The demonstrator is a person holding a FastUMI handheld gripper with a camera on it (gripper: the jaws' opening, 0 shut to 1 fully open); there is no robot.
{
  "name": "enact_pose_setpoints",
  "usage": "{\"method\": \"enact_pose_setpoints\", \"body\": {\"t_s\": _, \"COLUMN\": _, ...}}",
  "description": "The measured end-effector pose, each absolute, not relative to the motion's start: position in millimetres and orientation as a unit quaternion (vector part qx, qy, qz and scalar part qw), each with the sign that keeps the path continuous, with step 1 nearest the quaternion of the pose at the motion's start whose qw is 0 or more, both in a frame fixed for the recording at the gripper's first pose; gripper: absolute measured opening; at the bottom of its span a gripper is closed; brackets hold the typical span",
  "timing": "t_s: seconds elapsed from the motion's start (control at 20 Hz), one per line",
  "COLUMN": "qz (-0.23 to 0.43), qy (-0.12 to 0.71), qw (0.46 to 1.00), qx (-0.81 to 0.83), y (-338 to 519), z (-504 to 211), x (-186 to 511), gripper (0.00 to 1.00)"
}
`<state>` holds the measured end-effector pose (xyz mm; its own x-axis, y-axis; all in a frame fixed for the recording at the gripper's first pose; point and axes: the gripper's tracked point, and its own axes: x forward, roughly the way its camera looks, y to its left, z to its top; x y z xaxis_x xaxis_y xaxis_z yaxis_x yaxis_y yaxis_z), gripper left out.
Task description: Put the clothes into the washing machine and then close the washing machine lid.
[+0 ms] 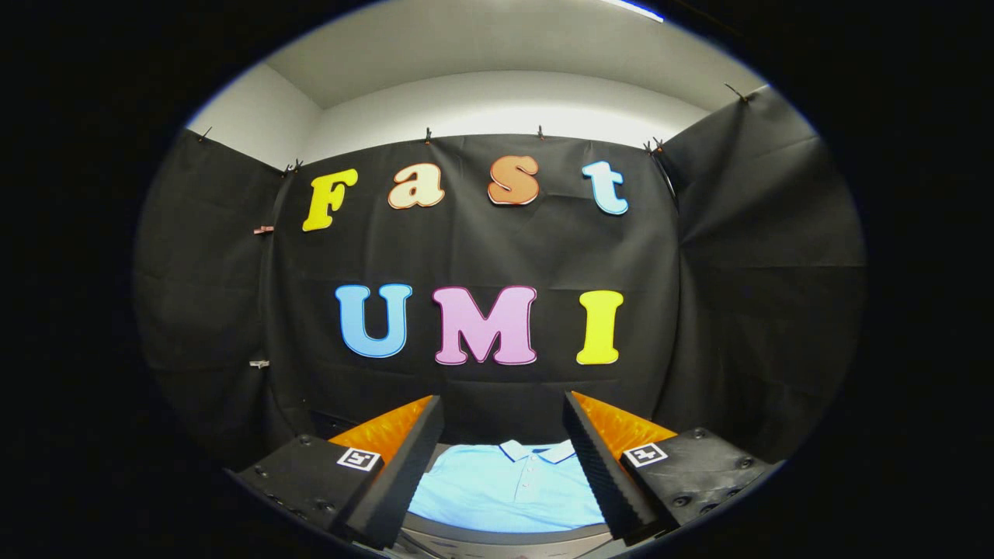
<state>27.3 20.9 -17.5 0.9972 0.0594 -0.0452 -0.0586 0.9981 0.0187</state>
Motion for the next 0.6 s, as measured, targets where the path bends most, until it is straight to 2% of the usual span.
{"method": "enact_pose_setpoints", "body": {"t_s": 0.6, "qz": 0.002, "qy": 0.171, "qw": 0.985, "qx": 0.003, "y": -8, "z": -153, "x": 94, "gripper": 0.98}}
